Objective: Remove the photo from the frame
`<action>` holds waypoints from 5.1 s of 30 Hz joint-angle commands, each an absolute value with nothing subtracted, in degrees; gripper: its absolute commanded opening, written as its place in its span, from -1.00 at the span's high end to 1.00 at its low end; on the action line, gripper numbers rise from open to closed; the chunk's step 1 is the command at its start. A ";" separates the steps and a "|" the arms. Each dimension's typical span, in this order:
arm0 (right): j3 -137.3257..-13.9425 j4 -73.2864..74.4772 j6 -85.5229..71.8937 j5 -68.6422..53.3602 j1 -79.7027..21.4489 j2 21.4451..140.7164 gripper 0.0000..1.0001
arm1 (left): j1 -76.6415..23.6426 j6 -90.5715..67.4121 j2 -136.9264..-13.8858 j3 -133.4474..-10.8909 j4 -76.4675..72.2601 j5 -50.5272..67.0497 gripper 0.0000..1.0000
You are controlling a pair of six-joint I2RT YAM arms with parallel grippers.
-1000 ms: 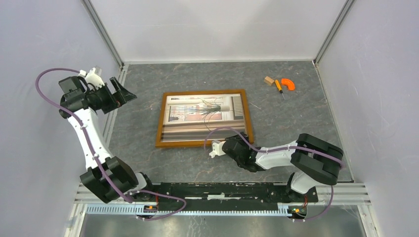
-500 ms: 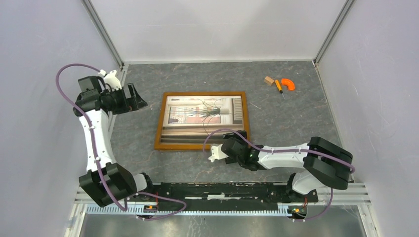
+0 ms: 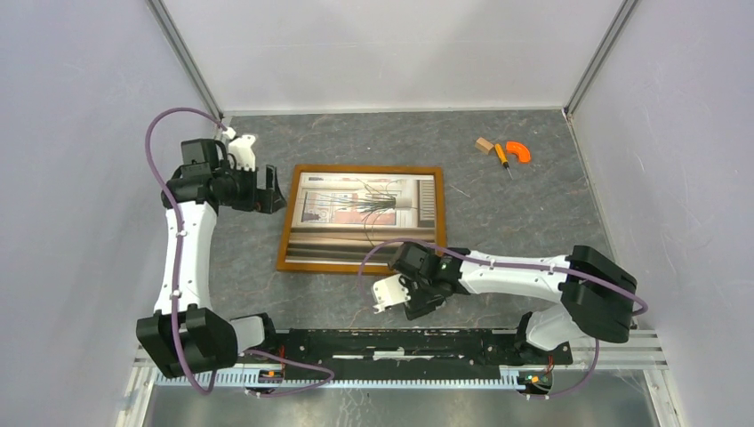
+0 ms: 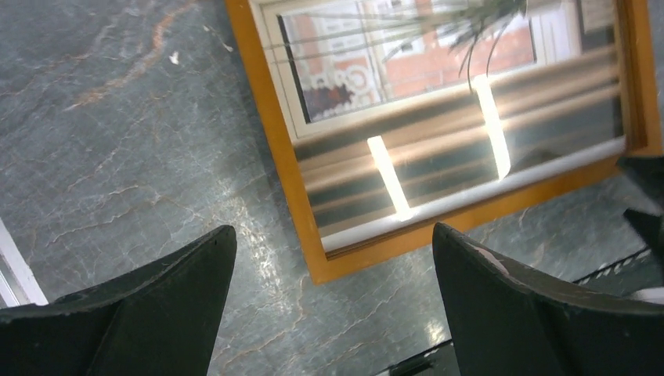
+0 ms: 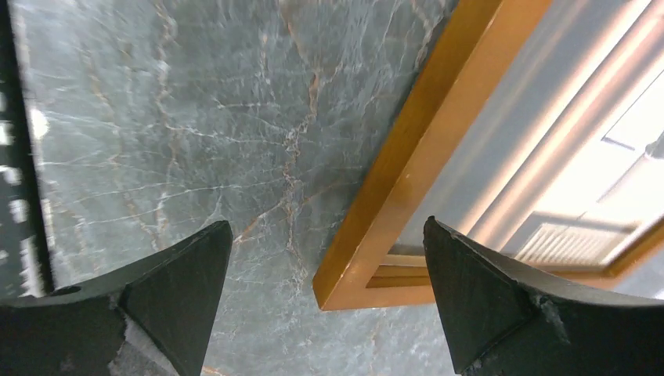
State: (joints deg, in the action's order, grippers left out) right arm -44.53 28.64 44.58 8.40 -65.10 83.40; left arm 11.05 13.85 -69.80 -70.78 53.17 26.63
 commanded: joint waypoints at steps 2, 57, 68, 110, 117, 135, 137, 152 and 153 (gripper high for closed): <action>-58.51 37.49 45.54 -12.04 -54.91 82.20 -0.96 | 5.72 27.84 -66.34 -64.50 54.57 26.74 -1.00; -91.44 34.07 24.64 -46.34 -15.81 130.80 -0.84 | -24.52 52.01 -66.10 -26.57 9.12 -12.09 -1.00; -59.43 27.10 17.86 -46.50 -14.57 115.59 -0.77 | -19.77 51.54 -81.18 -37.02 5.25 -10.98 -1.00; -50.81 25.43 17.95 -50.01 -12.60 110.64 -0.81 | 6.70 -16.79 -90.03 -43.94 14.46 32.60 -1.00; -43.82 28.15 21.83 -52.55 -13.00 108.50 -0.82 | -1.01 -17.31 -100.48 -52.59 9.94 31.37 -1.00; -43.65 21.11 17.88 -41.12 -11.77 97.85 -0.80 | -7.83 -5.70 -84.09 -52.26 23.64 1.67 -1.00; -44.79 19.82 17.05 -40.87 -11.32 96.85 -0.82 | -8.70 -3.15 -82.02 -50.89 25.62 0.80 -0.99; -47.39 21.12 18.19 -40.97 -10.54 92.17 -0.92 | -15.76 -0.83 -88.17 -51.41 27.72 -2.87 -0.60; -47.46 21.18 18.19 -41.11 -10.39 92.30 -0.92 | -16.02 -0.83 -89.21 -51.65 27.81 -2.99 -0.56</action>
State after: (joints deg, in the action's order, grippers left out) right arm -48.12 21.47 16.80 -43.35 -11.00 93.51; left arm -15.20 -3.73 -86.26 -49.50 27.75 -1.19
